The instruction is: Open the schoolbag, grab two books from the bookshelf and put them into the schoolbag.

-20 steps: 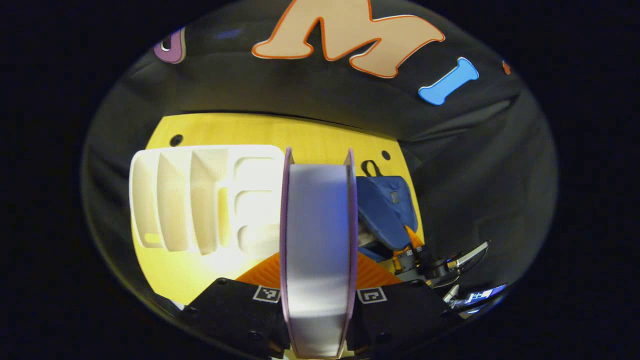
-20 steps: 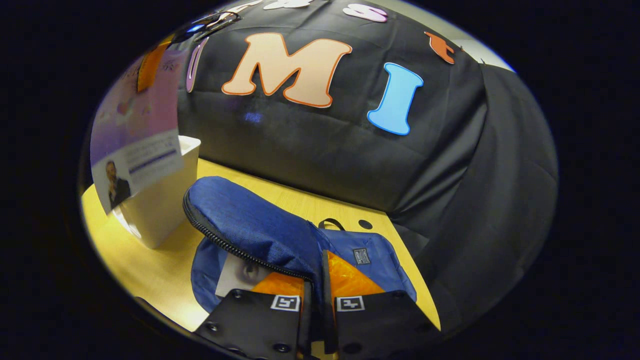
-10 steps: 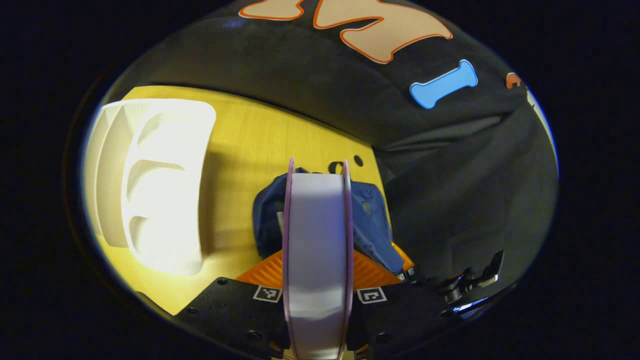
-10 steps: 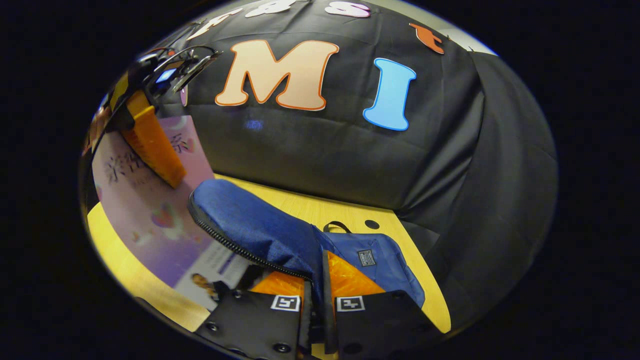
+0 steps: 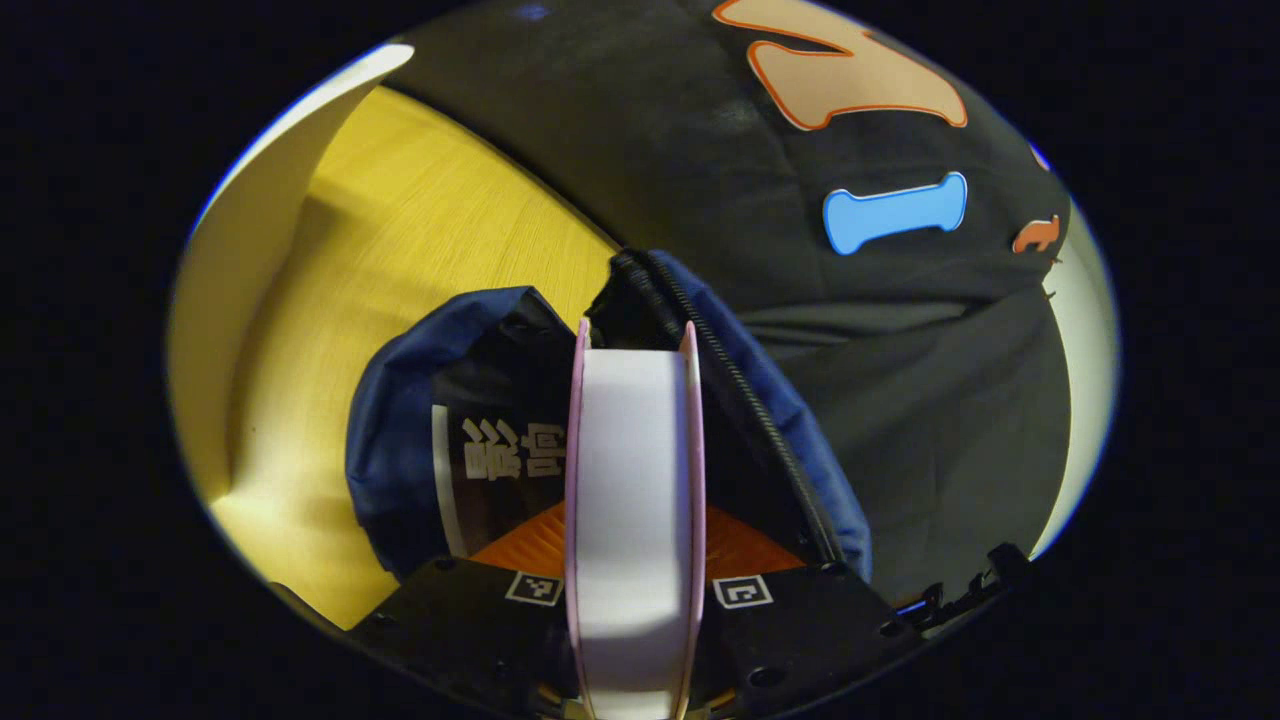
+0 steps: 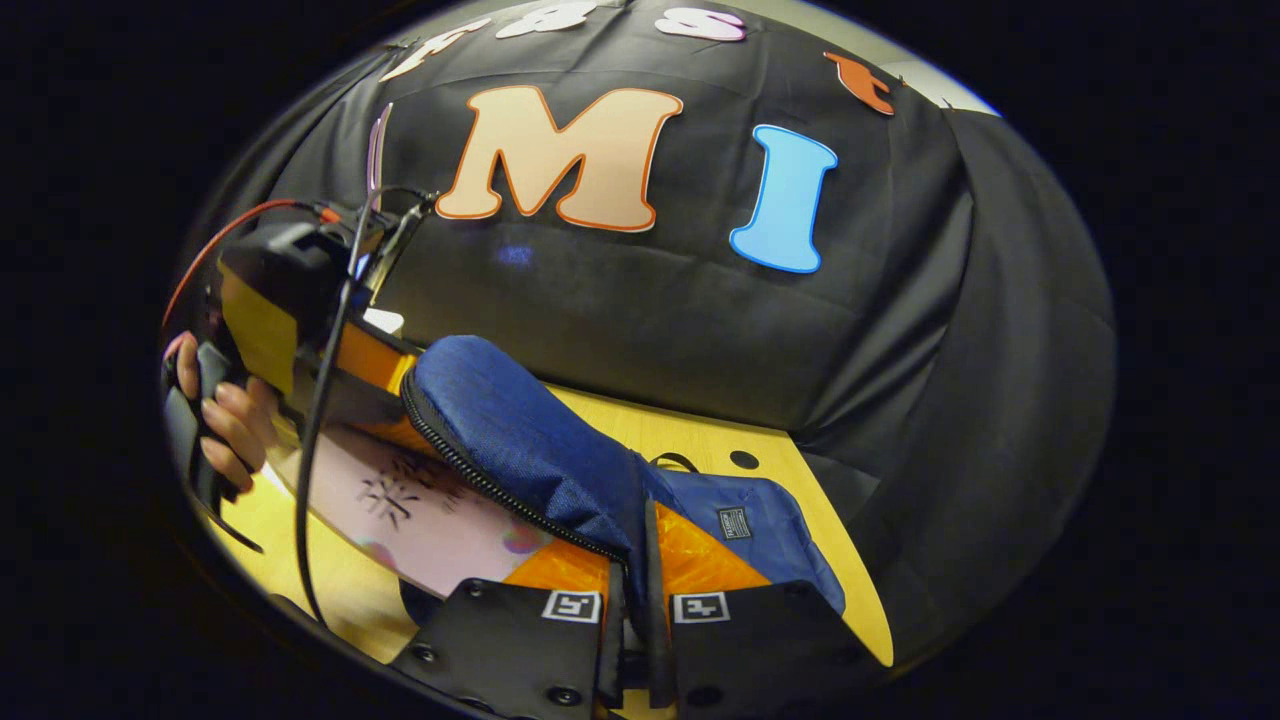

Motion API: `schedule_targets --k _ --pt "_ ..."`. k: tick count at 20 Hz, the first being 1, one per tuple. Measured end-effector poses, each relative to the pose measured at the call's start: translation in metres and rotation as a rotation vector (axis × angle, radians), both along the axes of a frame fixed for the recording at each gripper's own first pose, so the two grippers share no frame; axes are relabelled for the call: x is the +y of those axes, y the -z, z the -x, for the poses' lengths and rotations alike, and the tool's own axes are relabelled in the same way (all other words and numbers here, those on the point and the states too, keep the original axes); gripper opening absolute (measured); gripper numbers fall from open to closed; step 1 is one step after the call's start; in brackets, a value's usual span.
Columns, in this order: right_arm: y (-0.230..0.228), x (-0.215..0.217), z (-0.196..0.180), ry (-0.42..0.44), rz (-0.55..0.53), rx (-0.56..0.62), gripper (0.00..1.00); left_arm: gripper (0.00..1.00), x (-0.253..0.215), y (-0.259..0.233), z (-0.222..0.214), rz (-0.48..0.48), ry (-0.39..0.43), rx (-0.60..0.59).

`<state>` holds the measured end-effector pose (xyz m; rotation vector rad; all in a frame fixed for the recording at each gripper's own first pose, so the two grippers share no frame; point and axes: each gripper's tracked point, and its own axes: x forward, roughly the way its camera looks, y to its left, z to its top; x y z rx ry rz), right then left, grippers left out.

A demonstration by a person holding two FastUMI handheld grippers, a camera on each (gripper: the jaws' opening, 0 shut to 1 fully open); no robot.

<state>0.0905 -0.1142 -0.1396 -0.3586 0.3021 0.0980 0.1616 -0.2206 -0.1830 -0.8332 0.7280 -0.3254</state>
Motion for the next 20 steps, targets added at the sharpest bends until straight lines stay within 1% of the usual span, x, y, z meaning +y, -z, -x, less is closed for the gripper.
schedule_targets --k 1,2,5,6,7,9,10,11,12,13,14,15,16,17,18,19,20 --pt "0.001 0.001 0.0 0.0 0.001 0.0 0.1 0.4 0.0 0.004 -0.005 0.017 -0.015 -0.01" --pt "0.002 0.002 0.0 -0.005 0.001 0.004 0.14 0.41 -0.001 0.008 -0.011 0.035 -0.021 -0.02" --pt "0.003 0.008 0.004 -0.014 0.031 -0.002 0.12 0.4 -0.008 0.028 -0.02 0.09 -0.011 -0.013" --pt "0.003 0.008 0.004 -0.011 0.034 -0.001 0.1 0.4 -0.01 0.034 -0.022 0.114 -0.012 -0.007" --pt "0.003 0.008 0.005 -0.006 0.031 0.0 0.1 0.41 -0.011 0.039 -0.025 0.134 -0.019 -0.009" --pt "0.005 0.008 0.005 0.0 0.03 0.003 0.14 0.4 -0.015 0.045 -0.03 0.169 -0.027 -0.015" --pt "0.005 0.007 0.005 0.005 0.035 0.004 0.12 0.4 -0.019 0.048 -0.031 0.185 -0.027 -0.012" --pt "0.005 0.006 0.004 0.009 0.038 0.002 0.14 0.4 -0.02 0.05 -0.032 0.198 -0.033 -0.006" --pt "0.005 0.005 0.004 0.014 0.039 0.004 0.14 0.41 -0.022 0.055 -0.032 0.199 -0.041 0.004" --pt "0.006 0.003 0.005 0.022 0.037 0.006 0.12 0.42 -0.022 0.068 -0.031 0.176 -0.055 0.026" --pt "0.007 0.001 0.005 0.029 0.034 0.012 0.12 0.46 -0.024 0.074 -0.029 0.166 -0.051 0.045" --pt "0.008 0.0 0.006 0.035 0.032 0.017 0.1 0.51 -0.026 0.07 -0.031 0.154 -0.065 0.048" --pt "0.008 0.0 0.006 0.04 0.036 0.015 0.13 0.61 -0.026 0.071 -0.028 0.133 -0.059 0.057" --pt "0.008 -0.002 0.006 0.044 0.038 0.015 0.14 0.63 -0.024 0.071 -0.024 0.113 -0.053 0.058" --pt "0.008 -0.003 0.006 0.048 0.036 0.017 0.15 0.73 -0.024 0.069 -0.021 0.101 -0.047 0.061" --pt "0.008 -0.005 0.007 0.052 0.029 0.017 0.15 0.7 -0.024 0.067 -0.016 0.09 -0.04 0.065" --pt "0.007 -0.007 0.007 0.058 0.018 0.02 0.15 0.72 -0.023 0.065 -0.011 0.08 -0.032 0.068"
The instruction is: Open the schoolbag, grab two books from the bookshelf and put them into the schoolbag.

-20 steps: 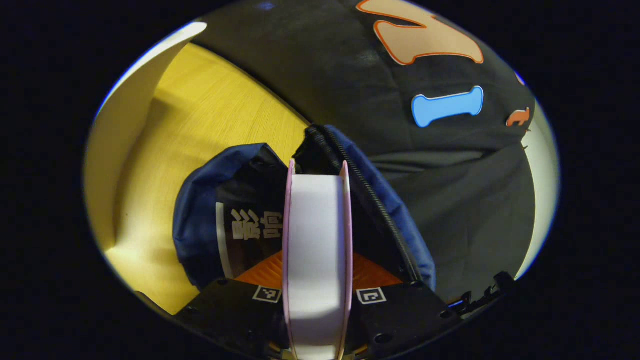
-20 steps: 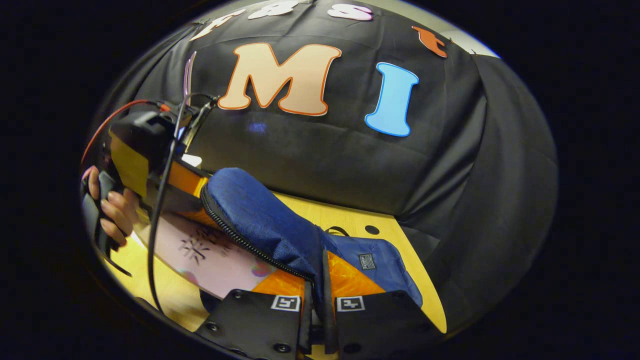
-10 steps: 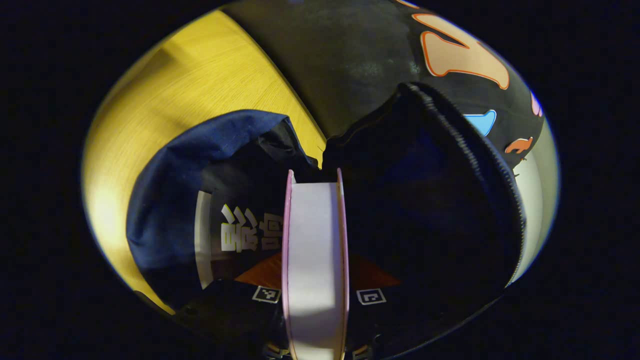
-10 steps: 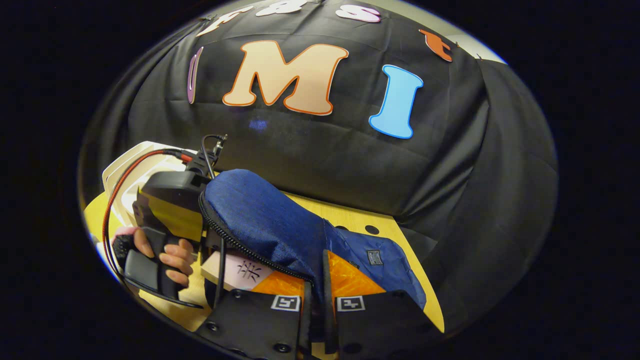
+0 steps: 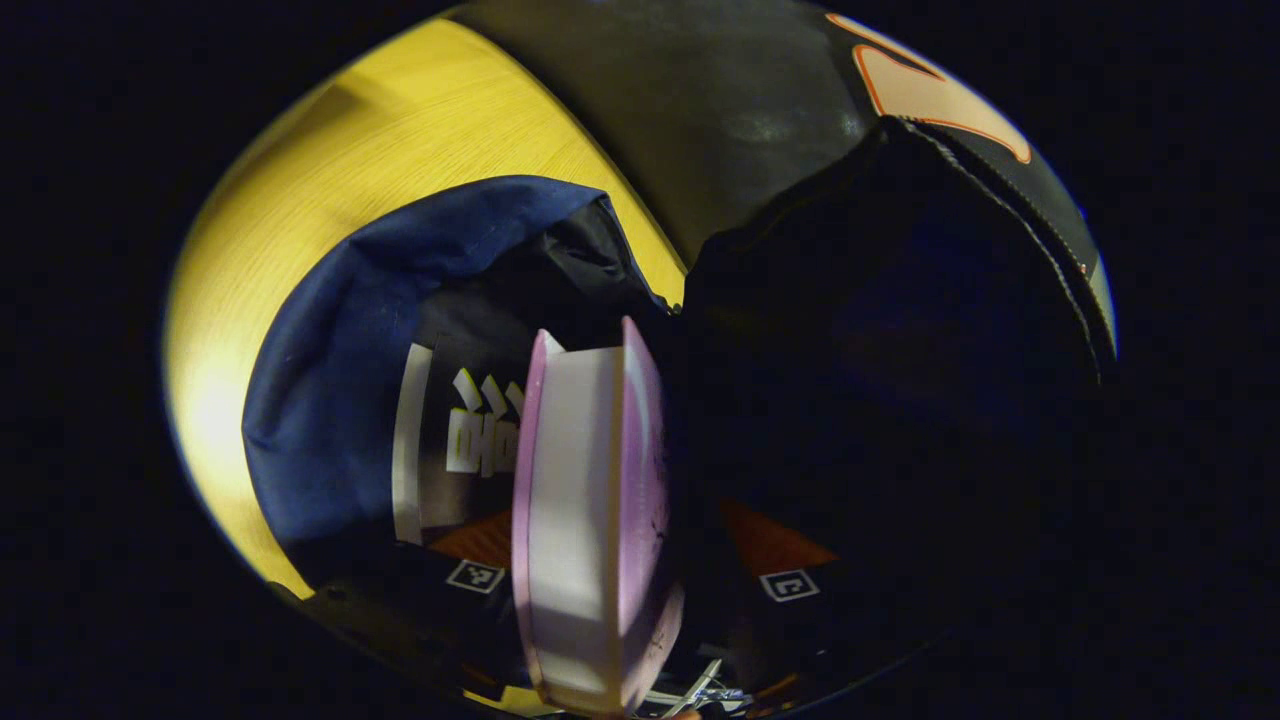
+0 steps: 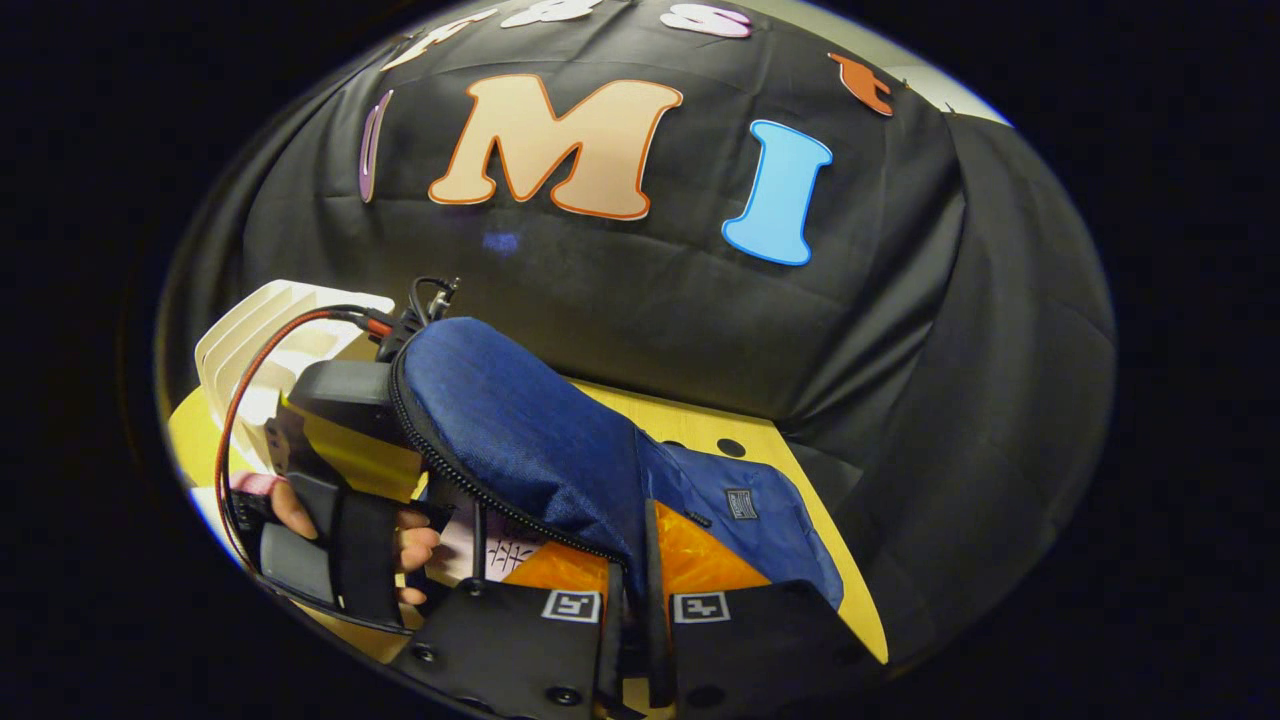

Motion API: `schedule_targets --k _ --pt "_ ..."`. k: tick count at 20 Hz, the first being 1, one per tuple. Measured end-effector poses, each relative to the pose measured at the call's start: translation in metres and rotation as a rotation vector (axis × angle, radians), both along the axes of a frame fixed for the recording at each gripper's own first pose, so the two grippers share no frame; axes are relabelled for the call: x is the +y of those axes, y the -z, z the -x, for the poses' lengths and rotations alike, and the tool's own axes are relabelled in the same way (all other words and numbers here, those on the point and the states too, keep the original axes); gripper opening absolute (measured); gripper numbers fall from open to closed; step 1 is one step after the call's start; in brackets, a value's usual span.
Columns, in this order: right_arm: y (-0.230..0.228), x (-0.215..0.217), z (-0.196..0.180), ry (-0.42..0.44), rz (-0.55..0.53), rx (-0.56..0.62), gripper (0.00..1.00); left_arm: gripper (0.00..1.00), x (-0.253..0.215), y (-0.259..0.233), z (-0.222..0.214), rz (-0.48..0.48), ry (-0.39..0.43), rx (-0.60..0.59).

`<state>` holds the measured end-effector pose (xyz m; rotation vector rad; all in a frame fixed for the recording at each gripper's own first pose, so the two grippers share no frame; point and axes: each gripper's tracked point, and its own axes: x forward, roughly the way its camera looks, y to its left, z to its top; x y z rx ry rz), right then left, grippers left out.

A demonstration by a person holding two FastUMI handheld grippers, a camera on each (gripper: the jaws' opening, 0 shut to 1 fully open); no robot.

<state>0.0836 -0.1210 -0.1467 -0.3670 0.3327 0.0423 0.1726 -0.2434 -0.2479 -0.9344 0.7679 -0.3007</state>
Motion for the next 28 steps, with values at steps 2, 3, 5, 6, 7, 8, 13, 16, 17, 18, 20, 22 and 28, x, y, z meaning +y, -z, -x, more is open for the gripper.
schedule_targets --k 2,3,5,6,7,8,13,16,17,18,20,22,28 --pt "0.0 -0.004 0.001 0.014 -0.027 0.005 0.15 0.91 0.007 -0.004 0.012 -0.031 0.006 0.008" --pt "0.0 -0.005 0.002 0.02 -0.04 0.009 0.15 0.95 0.015 -0.002 0.02 -0.065 0.006 0.017" --pt "-0.001 -0.007 0.002 0.027 -0.052 0.015 0.15 0.96 0.029 -0.007 0.034 -0.113 -0.006 0.02" --pt "0.0 -0.008 0.003 0.029 -0.054 0.018 0.15 0.96 0.036 -0.011 0.042 -0.141 -0.011 0.022" --pt "0.0 -0.008 0.004 0.03 -0.058 0.021 0.14 0.96 0.043 -0.012 0.047 -0.177 -0.021 0.029" --pt "0.0 -0.008 0.005 0.03 -0.062 0.028 0.14 0.96 0.049 -0.016 0.054 -0.211 -0.026 0.031" --pt "0.015 -0.004 0.011 0.014 -0.085 0.082 0.15 0.95 0.071 -0.032 0.083 -0.343 -0.033 0.028" --pt "0.029 0.004 0.021 0.01 -0.116 0.139 0.2 0.94 0.075 -0.049 0.111 -0.381 -0.018 0.019" --pt "0.034 0.007 0.024 0.007 -0.123 0.153 0.19 0.94 0.079 -0.053 0.117 -0.4 -0.015 0.013" --pt "0.039 0.009 0.026 0.01 -0.119 0.169 0.31 0.94 0.084 -0.056 0.124 -0.42 -0.013 0.01" --pt "0.052 0.012 0.036 0.007 -0.112 0.212 0.29 0.95 0.093 -0.06 0.135 -0.462 -0.012 0.012" --pt "0.067 0.016 0.045 0.005 -0.109 0.255 0.45 0.94 0.108 -0.068 0.144 -0.49 -0.021 0.005" --pt "0.083 0.025 0.083 0.023 -0.135 0.341 0.78 0.95 0.159 -0.078 0.163 -0.552 -0.129 0.038"
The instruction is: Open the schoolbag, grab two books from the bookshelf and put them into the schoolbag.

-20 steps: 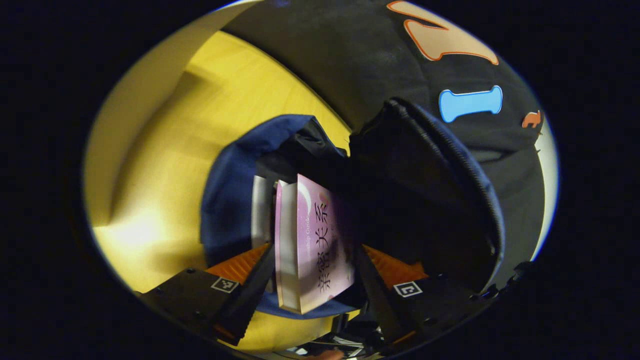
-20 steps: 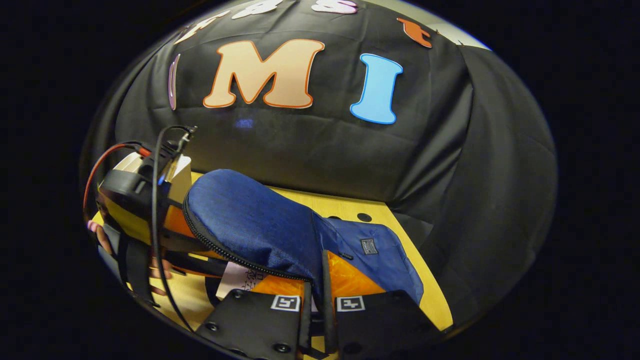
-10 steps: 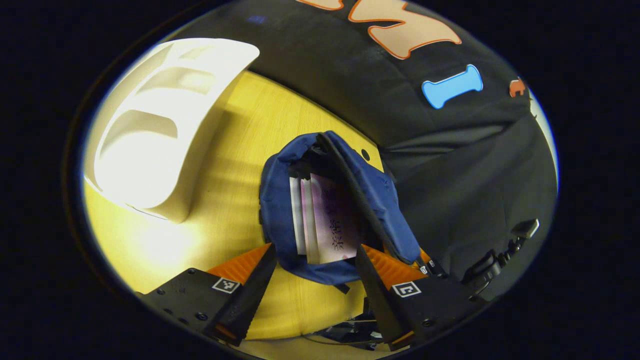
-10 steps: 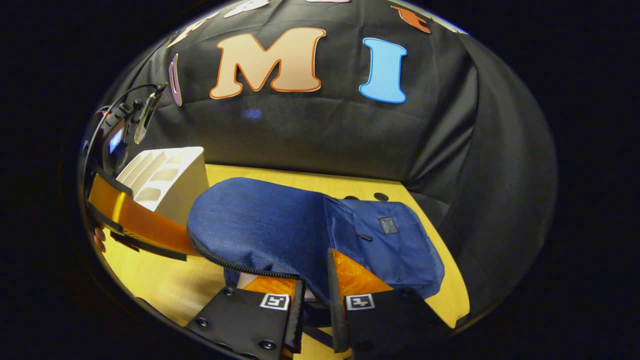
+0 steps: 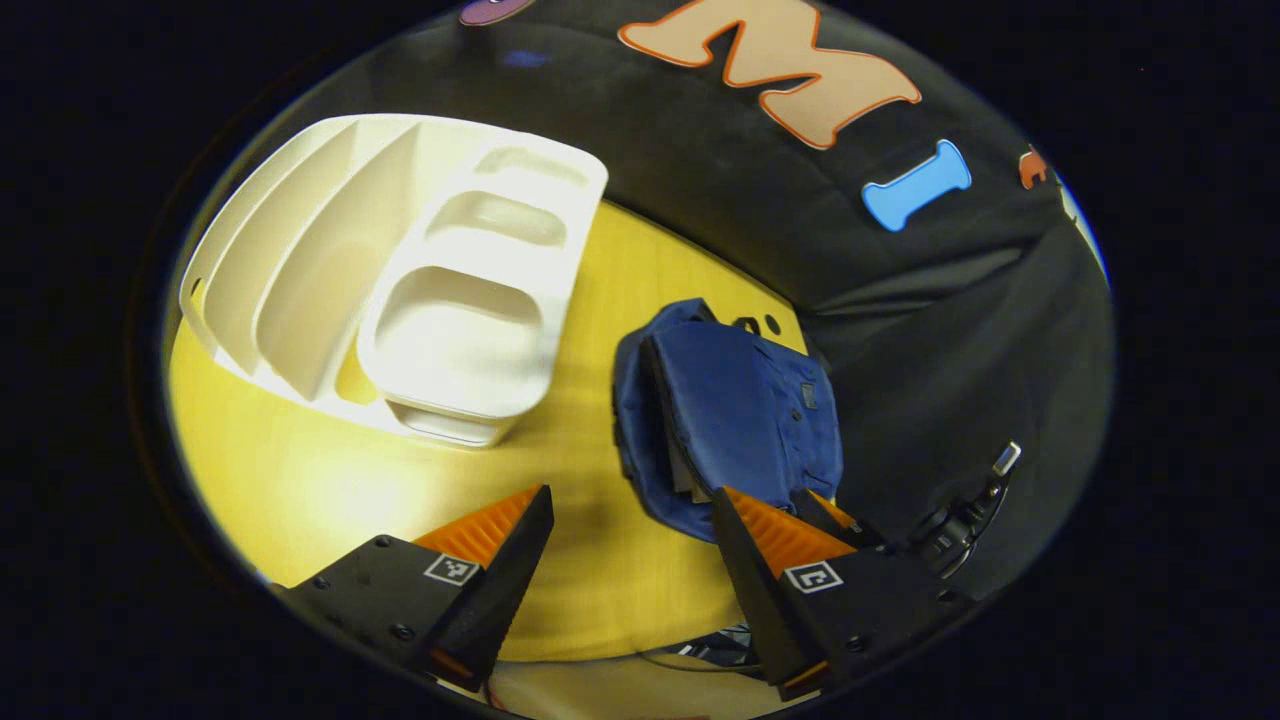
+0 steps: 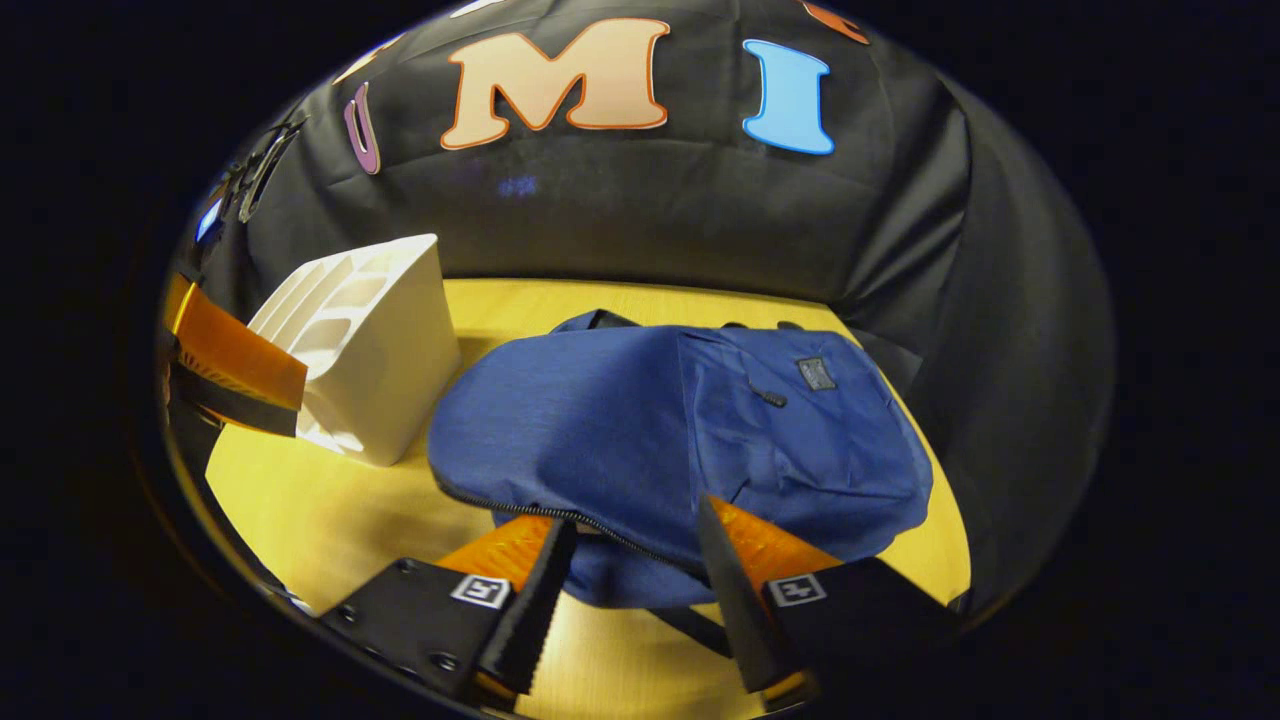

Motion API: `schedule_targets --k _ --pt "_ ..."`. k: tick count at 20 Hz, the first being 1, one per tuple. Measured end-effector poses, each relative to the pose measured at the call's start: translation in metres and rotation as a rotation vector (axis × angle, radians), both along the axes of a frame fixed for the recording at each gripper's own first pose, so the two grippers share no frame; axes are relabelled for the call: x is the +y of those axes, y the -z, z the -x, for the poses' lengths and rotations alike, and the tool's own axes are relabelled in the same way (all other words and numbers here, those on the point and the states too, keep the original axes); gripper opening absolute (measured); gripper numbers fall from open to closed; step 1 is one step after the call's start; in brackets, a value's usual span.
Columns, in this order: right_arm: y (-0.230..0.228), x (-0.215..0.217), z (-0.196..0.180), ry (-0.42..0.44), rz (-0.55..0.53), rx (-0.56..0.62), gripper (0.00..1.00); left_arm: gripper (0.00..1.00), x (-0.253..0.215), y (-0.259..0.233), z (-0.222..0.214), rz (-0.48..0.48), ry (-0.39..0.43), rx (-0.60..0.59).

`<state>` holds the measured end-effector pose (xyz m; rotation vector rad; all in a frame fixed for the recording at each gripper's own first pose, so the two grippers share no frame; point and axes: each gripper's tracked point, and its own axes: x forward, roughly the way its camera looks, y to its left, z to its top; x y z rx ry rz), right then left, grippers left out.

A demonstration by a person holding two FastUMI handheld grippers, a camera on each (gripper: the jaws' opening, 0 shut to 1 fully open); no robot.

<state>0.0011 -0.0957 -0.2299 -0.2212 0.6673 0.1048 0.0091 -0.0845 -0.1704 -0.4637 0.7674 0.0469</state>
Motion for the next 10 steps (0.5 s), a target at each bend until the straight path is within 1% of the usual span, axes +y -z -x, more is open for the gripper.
schedule_targets --k 1,3,4,5,6,8,10 --pt "0.001 0.002 0.006 -0.005 -0.007 0.01 0.89 0.94 0.011 -0.001 0.004 -0.029 -0.026 -0.002" --pt "-0.005 0.005 0.014 -0.005 -0.022 0.016 0.92 0.94 0.033 -0.008 0.015 -0.097 -0.064 0.0" --pt "-0.012 0.012 0.016 -0.008 -0.056 0.009 0.92 0.94 0.046 -0.012 0.02 -0.145 -0.082 0.002" --pt "-0.021 0.022 0.018 -0.01 -0.111 -0.002 0.98 0.95 0.059 -0.016 0.027 -0.197 -0.092 0.002" --pt "-0.031 0.034 0.018 -0.013 -0.181 -0.019 0.92 0.95 0.068 -0.023 0.03 -0.253 -0.104 -0.003" --pt "-0.059 0.055 0.014 -0.025 -0.303 -0.076 0.91 0.93 0.081 -0.037 0.025 -0.356 -0.121 -0.033" --pt "-0.089 0.065 0.002 -0.039 -0.355 -0.148 0.9 0.93 0.089 -0.055 0.024 -0.444 -0.129 -0.072"
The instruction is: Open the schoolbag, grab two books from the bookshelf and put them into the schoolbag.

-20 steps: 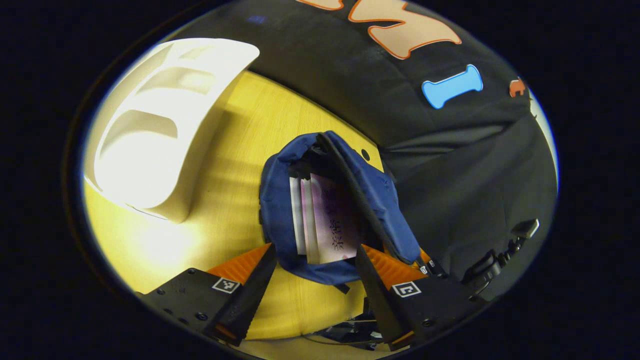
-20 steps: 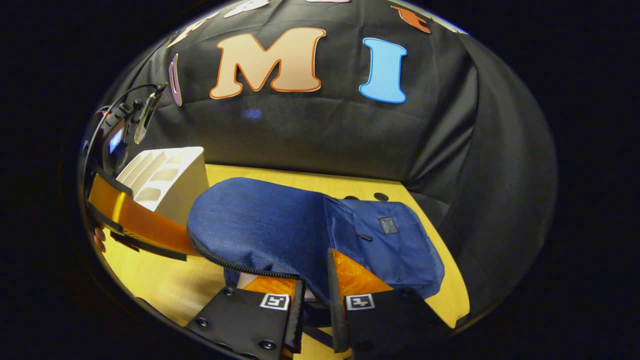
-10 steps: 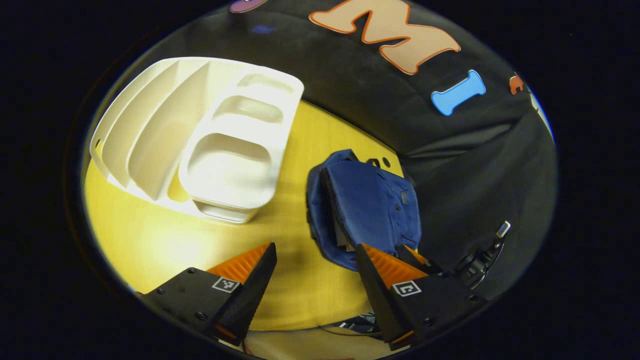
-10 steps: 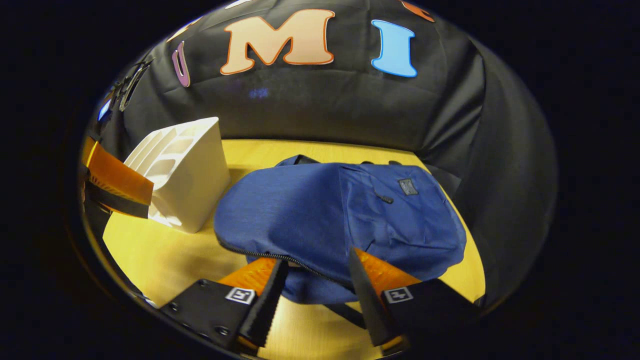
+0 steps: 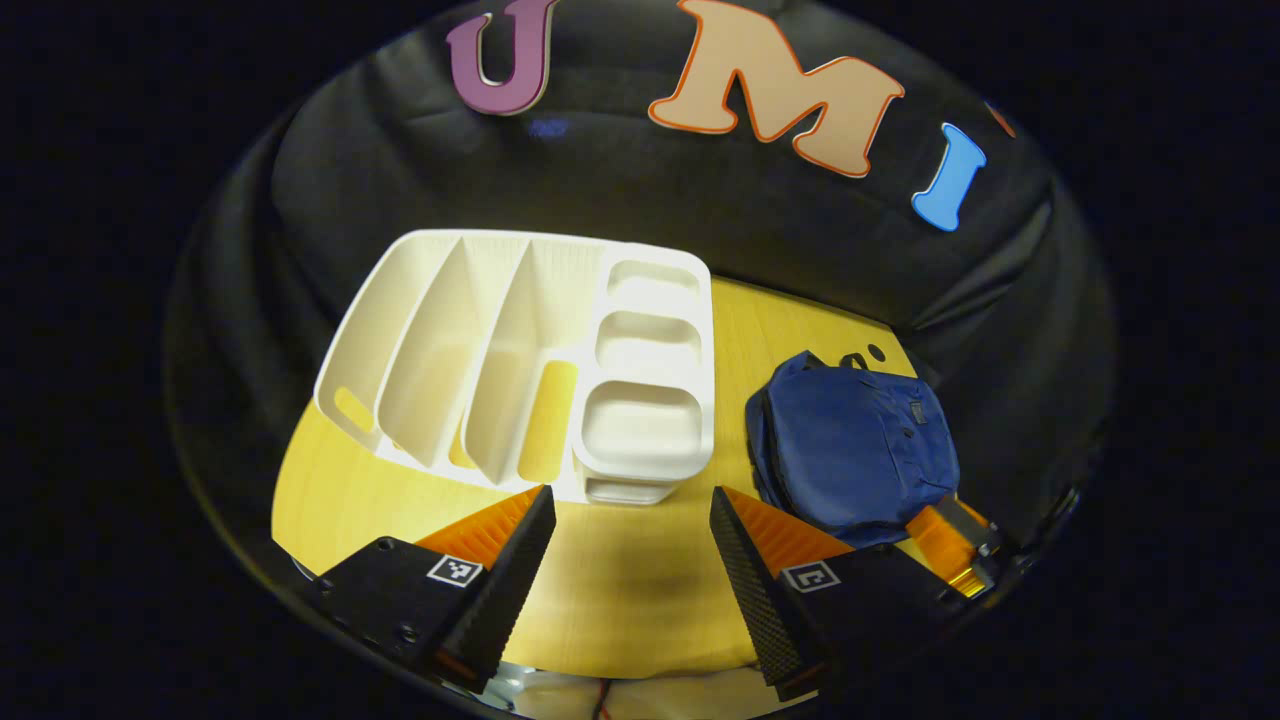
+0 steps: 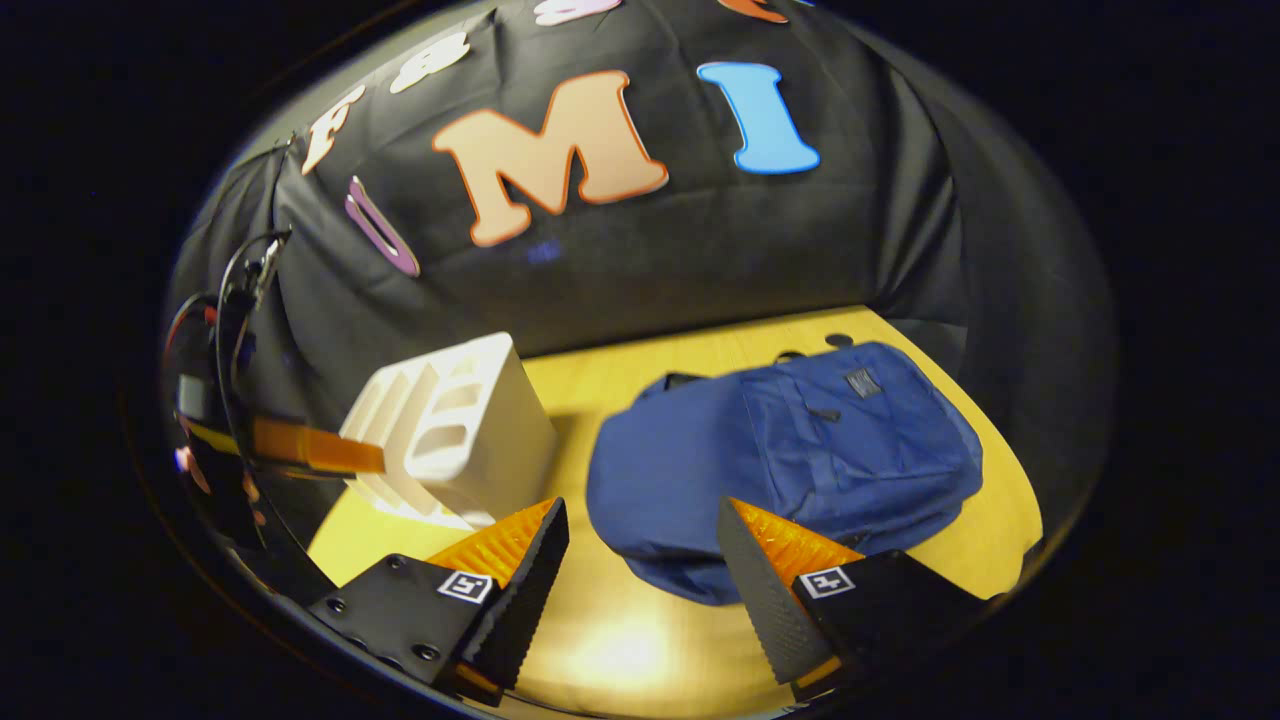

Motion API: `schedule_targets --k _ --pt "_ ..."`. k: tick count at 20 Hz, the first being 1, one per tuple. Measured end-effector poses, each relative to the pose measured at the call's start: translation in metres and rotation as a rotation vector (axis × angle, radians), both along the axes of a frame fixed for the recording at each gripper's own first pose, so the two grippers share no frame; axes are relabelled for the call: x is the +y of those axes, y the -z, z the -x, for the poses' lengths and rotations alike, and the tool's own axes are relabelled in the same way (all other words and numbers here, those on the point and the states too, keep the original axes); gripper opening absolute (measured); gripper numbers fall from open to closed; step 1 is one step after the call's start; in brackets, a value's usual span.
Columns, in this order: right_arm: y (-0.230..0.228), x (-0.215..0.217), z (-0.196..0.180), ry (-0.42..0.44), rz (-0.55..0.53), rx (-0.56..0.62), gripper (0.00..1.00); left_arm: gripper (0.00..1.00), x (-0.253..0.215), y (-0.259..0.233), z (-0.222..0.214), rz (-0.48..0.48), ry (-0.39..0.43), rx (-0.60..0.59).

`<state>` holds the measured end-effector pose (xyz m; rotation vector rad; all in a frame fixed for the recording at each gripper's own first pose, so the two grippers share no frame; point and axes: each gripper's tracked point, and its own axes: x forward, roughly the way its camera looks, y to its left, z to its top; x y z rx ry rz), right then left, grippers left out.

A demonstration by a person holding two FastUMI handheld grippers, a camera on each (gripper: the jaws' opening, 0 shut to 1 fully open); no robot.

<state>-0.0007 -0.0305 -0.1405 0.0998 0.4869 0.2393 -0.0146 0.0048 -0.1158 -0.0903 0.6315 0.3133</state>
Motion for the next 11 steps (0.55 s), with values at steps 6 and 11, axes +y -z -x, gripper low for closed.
schedule_targets --k 6,11 --pt "-0.067 0.029 -0.023 -0.066 -0.037 -0.19 0.96 0.92 0.013 -0.045 -0.004 -0.213 0.013 -0.094" --pt "-0.106 0.055 -0.015 -0.084 -0.021 -0.286 0.99 0.9 0.013 -0.044 -0.005 -0.186 0.017 -0.099"
